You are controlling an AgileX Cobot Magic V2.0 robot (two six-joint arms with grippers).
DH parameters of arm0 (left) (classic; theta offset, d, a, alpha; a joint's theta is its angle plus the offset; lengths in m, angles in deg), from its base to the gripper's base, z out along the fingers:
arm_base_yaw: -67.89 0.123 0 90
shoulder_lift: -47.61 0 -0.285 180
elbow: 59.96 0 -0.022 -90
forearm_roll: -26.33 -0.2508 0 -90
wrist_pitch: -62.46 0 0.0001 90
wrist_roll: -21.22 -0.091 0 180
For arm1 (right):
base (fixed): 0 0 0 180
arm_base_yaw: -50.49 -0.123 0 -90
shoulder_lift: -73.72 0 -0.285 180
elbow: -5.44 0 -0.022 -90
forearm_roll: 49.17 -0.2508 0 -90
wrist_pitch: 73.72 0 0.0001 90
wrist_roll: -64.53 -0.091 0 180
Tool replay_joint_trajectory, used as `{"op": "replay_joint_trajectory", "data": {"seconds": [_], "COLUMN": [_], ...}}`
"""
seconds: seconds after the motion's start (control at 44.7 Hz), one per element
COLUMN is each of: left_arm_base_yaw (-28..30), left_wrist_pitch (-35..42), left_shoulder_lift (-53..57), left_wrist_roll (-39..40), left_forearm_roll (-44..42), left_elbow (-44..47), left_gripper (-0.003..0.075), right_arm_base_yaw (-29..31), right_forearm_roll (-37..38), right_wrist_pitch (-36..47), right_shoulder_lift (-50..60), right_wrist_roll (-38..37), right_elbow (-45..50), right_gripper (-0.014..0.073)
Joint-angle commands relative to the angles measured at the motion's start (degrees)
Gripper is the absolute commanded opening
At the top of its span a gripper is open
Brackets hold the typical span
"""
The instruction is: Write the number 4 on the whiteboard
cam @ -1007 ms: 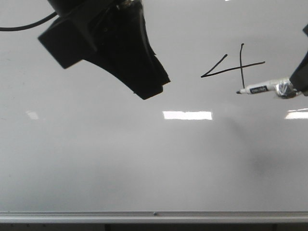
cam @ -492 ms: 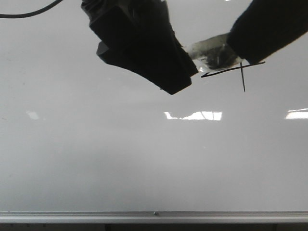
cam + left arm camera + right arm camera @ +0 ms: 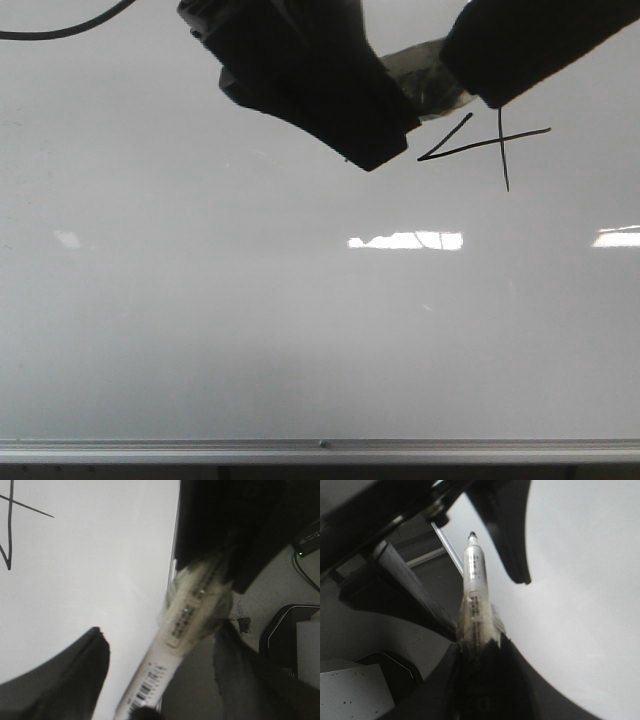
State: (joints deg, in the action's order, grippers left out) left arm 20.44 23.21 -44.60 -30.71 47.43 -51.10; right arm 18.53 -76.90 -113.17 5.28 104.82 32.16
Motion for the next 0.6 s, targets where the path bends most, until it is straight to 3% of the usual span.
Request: {"op": "replay_joint_trajectory", "data": {"seconds": [0.0,0.179,0.246,0.47,0.515,0.582], "left_arm_base_yaw": [-0.2,-0.2,-0.2,-0.2,0.0,1.0], "left_wrist_pitch": [3.3,3.5,3.5,3.2,2.5,1.9], "left_shoulder_lift": [2.1,2.1,2.1,2.1,2.1,2.1], "left_wrist_roll": [0.1,0.1,0.1,0.1,0.1,0.1], "left_forearm_roll": [3.3,6.7,6.7,6.5,5.8,5.6], "left_elbow": [-1.9,-1.9,-1.9,-1.9,-1.9,-1.9], "left_gripper": [0.0223,0.0010,-0.0020,-0.0020,-0.0020,-0.0020], "right_arm_base_yaw": [-0.1,-0.1,-0.1,0.0,0.4,1.8], "right_forearm_roll": [-1.0,-0.9,-0.9,-1.0,-1.0,-0.4], "right_wrist_pitch": [2.4,2.4,2.4,3.1,3.4,3.1], "right_shoulder_lift": [1.2,1.2,1.2,1.4,1.9,3.3], "right_wrist_roll": [0.4,0.8,0.8,0.7,0.3,-0.3], "right_elbow": [-2.0,-1.9,-1.9,-1.9,-1.9,-1.9], "right_gripper": [-0.0060,-0.0056,-0.0015,0.0416,0.0468,0.0475]}}
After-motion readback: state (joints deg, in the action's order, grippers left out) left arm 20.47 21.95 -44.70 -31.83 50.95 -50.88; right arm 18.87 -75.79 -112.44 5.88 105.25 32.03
